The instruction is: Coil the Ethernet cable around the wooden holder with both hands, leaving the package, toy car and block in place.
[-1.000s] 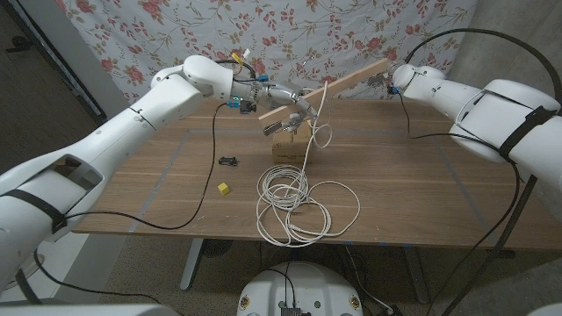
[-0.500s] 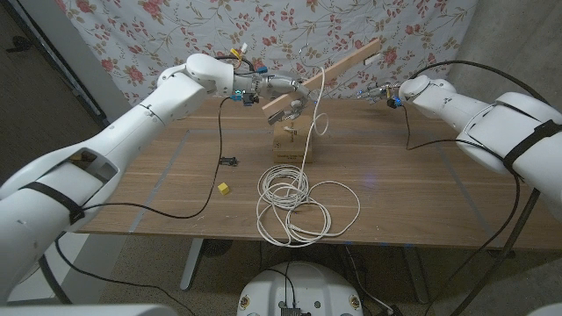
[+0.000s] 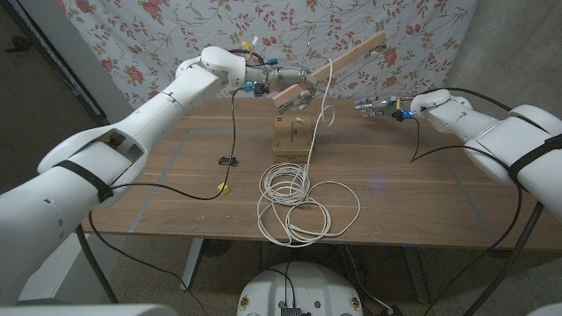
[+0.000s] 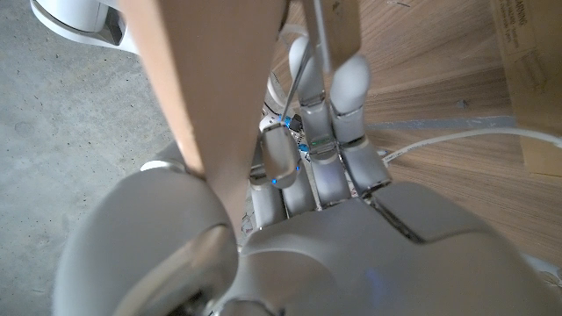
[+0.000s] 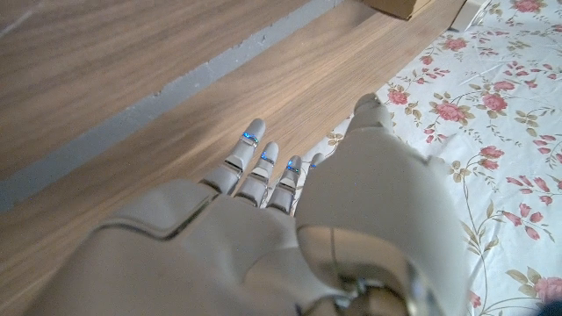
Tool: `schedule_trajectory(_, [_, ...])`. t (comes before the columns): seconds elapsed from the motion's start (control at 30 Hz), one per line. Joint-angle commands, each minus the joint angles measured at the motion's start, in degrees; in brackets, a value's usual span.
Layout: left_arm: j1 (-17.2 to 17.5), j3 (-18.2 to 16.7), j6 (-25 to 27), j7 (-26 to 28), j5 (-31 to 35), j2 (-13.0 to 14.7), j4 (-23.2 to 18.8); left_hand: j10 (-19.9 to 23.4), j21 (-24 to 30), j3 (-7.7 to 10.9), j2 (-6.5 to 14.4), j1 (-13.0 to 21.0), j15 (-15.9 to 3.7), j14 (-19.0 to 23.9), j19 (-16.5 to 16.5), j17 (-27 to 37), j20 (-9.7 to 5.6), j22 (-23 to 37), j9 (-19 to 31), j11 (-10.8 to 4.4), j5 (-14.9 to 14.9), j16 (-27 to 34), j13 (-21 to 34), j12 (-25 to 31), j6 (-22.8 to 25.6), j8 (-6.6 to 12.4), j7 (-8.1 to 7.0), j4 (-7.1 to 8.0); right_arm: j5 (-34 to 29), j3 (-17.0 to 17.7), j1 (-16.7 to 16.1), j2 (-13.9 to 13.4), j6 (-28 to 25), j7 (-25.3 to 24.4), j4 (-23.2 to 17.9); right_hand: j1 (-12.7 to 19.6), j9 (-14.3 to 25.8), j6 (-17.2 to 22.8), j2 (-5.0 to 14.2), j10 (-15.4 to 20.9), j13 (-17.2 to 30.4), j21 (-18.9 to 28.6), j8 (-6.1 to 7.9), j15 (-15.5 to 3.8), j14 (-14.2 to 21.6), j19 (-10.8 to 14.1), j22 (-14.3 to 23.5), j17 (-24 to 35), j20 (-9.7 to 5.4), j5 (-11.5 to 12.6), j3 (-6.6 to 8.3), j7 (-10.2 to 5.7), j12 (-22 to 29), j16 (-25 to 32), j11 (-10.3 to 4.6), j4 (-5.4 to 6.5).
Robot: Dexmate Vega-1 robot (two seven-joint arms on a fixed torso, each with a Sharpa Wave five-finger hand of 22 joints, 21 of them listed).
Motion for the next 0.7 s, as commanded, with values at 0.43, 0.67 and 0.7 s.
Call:
schedule_trajectory(0.43, [-10.46,3.52,-5.52,-4.59,4.08,-14.19,24.86,0.36,0.11,0.07,8.01,7.2,-9.86,13.28,0.81,17.47,-2.86,0.39,0.29,-0.67,0.45,33.89,-0.02,-0.07,-0.16,0.85,0.15,-0.05,5.23,7.47,-5.16,-0.27,7.97,22.35,0.56,4.48,-0.05,-6.48,3.94,-4.56,-1.04,-1.19,0.96,-3.75,-4.99,-1.95,0.07,-2.6,-2.12,0.31,-0.21,-2.34,0.92,0.96,-2.39,-1.14])
schedule_trajectory(0.67, [-11.81,3.41,-7.56,-5.42,4.3,-17.39,31.05,0.42,0.33,0.11,8.06,7.19,-9.94,13.17,0.79,17.38,-2.95,0.84,0.0,-0.61,0.47,33.74,-0.02,-0.04,-0.06,0.88,0.08,-0.08,10.31,13.24,-8.88,2.44,12.27,23.48,0.77,1.44,-0.17,-9.18,1.17,-5.71,-1.35,-1.59,0.62,-3.52,-6.34,-2.22,0.04,-3.75,-1.47,0.05,-3.43,-2.39,1.01,0.92,-2.23,-0.04])
schedule_trajectory(0.7, [-12.1,3.44,-8.09,-5.6,4.38,-18.07,32.34,0.41,0.28,0.12,8.06,7.19,-9.93,13.14,0.81,17.35,-3.0,0.77,0.09,-0.66,0.47,33.72,-0.02,-0.05,-0.18,0.9,0.08,-0.09,10.73,13.87,-9.19,2.88,12.58,23.14,0.82,1.42,-0.19,-9.7,1.04,-5.98,-1.41,-1.58,0.51,-3.59,-6.45,-2.13,0.04,-3.88,-1.36,0.11,-3.62,-2.32,0.94,0.92,-2.19,-0.04])
